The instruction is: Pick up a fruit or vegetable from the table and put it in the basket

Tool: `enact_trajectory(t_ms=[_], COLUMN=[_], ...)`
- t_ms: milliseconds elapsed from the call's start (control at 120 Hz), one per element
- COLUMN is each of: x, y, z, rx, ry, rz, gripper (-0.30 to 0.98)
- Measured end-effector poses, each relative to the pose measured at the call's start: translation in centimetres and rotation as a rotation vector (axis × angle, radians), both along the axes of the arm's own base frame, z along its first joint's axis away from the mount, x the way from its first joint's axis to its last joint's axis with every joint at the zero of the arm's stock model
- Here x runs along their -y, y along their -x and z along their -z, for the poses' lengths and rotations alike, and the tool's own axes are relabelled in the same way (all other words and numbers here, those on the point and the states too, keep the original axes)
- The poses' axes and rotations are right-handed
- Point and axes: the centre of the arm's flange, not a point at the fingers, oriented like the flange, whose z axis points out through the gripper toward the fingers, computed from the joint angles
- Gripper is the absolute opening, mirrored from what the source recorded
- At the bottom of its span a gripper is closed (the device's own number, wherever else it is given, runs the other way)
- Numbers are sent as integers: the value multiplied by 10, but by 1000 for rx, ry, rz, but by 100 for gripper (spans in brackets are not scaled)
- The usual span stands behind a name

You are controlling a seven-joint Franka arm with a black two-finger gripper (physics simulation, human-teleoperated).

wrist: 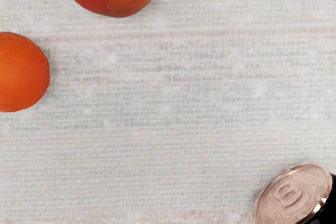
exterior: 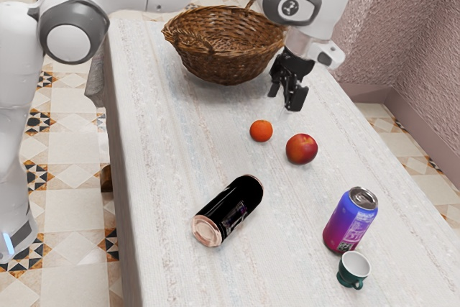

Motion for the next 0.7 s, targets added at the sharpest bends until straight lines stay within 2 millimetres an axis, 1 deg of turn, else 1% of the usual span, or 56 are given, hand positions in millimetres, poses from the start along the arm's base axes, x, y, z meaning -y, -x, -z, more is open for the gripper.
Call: enact_trajectory(t_ms=[100,200,250,417,475,525,558,642,700], x=[1,-1,1,-8,-9,-8,-9,-10,-11], y=[-6,-7,-4,-9,-19,-30,-42,-62,-71], z=[-6,-12,-19,-10,-1,-3,-4,1,8], rx=[55,86,102,96,93,113,133,156,158], ry=[3,5,4,15,11,9,9,12,18], rz=[-4,2,7,10,18,29,34,48,59], gripper=[69,69,69,69,69,69,69,69,69])
